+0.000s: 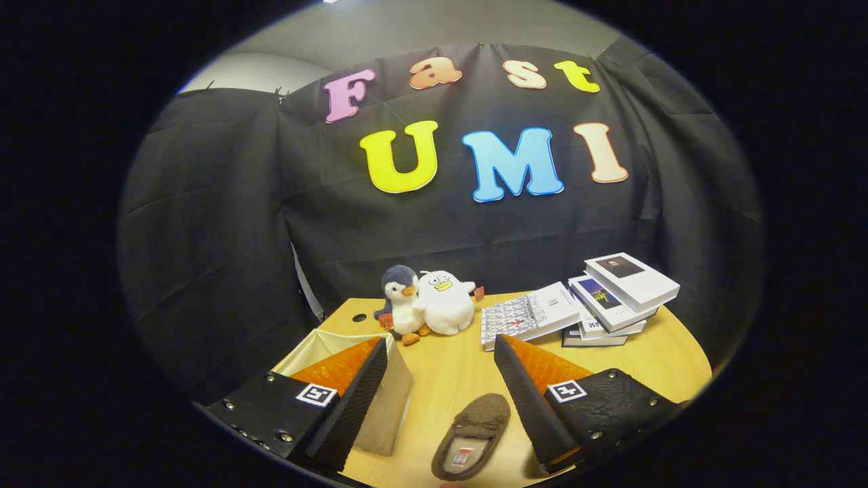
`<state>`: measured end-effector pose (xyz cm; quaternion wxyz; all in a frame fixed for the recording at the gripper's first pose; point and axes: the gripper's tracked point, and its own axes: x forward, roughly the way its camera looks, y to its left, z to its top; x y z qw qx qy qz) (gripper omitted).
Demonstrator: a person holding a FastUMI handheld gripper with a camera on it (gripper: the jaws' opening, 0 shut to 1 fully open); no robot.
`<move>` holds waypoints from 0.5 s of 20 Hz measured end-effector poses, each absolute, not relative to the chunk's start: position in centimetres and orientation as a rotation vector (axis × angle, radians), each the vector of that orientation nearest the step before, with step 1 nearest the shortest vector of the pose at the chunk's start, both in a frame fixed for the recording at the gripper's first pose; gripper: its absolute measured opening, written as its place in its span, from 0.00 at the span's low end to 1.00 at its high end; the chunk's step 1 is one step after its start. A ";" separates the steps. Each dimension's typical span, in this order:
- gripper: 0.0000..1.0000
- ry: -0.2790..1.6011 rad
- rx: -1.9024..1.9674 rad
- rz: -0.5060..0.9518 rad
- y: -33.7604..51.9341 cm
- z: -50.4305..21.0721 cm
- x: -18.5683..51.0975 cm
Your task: Open the storage box then place both shoes into the box .Put the left shoe in first, then the right shoe, with the right side of both shoes facing outward in a uniform manner.
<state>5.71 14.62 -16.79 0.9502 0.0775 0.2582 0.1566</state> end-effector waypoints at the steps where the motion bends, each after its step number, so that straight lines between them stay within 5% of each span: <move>1: 0.98 0.540 0.153 0.314 14.1 -17.8 5.7; 10: 0.98 0.729 0.079 0.296 11.3 -28.5 3.4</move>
